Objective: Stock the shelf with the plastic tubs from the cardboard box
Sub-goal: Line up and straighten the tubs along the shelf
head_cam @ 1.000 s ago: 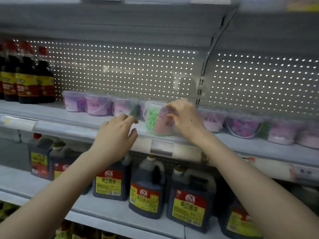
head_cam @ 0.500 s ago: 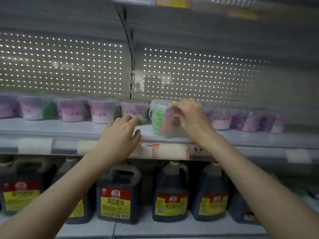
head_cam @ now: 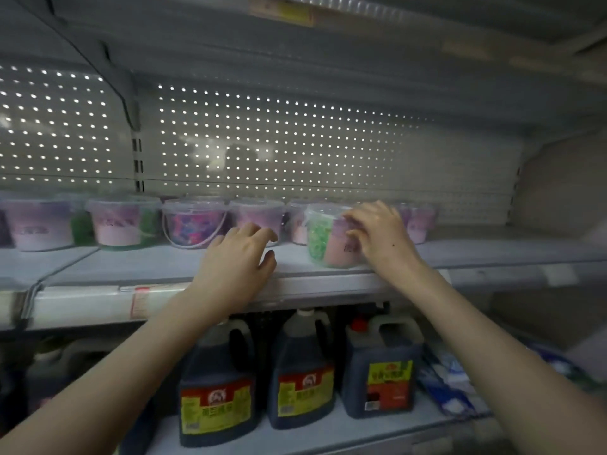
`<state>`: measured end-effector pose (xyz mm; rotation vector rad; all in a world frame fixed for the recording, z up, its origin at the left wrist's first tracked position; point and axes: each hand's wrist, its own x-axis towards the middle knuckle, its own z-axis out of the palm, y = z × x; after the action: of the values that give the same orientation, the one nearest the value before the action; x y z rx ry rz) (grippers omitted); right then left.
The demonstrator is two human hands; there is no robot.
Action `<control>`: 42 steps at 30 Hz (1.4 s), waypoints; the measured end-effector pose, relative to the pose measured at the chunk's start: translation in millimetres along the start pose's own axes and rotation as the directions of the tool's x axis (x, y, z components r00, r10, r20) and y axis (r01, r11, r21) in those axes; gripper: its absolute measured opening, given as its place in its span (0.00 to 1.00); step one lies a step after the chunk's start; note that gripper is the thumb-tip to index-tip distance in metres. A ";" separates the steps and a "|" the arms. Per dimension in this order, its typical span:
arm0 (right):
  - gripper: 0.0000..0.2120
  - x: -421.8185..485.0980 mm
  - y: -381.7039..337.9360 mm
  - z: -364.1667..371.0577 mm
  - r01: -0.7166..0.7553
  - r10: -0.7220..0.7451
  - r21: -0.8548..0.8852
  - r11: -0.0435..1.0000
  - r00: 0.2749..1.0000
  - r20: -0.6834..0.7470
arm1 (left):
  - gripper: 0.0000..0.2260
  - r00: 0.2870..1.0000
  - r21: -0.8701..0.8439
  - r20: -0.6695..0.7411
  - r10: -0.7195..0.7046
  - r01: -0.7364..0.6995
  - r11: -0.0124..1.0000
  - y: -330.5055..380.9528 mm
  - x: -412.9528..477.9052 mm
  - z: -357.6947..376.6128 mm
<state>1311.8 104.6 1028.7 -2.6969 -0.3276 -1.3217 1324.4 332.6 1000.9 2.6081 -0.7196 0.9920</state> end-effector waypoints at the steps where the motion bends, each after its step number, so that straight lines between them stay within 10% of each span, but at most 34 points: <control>1: 0.14 -2.6 11.0 -4.3 -0.011 0.011 -0.012 1.000 1.000 0.003 | 0.15 1.000 0.005 0.005 0.005 -0.005 1.000 9.4 3.3 4.3; 28: 0.16 -35.9 186.8 -50.5 -0.145 0.166 -0.301 0.943 0.985 0.046 | 0.15 0.988 -0.045 0.075 0.134 -0.131 0.990 163.0 75.1 85.4; 42: 0.22 -46.5 231.2 -52.2 -0.267 0.269 -0.139 0.954 0.963 -0.010 | 0.15 0.980 -0.052 0.085 0.180 -0.176 0.983 199.0 97.3 111.3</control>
<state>1300.9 -136.6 1020.9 -2.7350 0.1333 -1.2953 1342.1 85.3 997.8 2.5993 -1.0002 0.8989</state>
